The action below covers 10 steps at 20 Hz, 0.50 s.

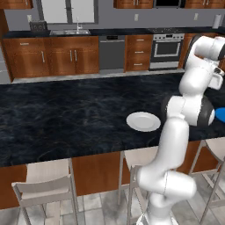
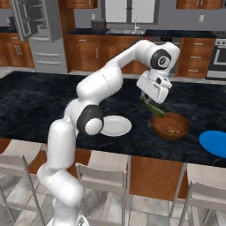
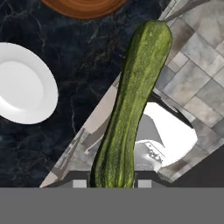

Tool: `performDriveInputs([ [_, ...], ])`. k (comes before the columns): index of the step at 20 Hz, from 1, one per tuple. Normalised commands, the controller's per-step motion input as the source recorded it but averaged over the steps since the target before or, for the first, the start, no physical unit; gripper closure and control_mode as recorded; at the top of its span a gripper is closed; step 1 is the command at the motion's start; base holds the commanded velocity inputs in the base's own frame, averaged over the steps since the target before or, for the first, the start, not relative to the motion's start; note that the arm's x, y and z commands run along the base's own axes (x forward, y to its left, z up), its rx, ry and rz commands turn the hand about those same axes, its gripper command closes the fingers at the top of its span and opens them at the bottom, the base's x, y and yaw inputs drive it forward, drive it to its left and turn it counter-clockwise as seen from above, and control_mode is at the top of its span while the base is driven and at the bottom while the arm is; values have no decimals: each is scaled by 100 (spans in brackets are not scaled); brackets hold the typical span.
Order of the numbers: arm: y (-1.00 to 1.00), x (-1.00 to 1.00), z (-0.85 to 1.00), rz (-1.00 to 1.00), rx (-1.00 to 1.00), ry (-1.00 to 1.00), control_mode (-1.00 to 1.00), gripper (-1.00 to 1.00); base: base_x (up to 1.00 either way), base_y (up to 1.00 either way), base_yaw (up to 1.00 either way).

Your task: Pick the chicken drumstick and squash from their plates and place them in the bowl. Then put the bowl in the fridge.

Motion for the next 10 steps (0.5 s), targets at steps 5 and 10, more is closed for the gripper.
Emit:
performDriveInputs([
  [5,52,-51,-27,-13,-36,-27,-100,100,0,0,0],
  [10,55,-40,-25,-10,-43,-34,-100,100,0,0,0],
])
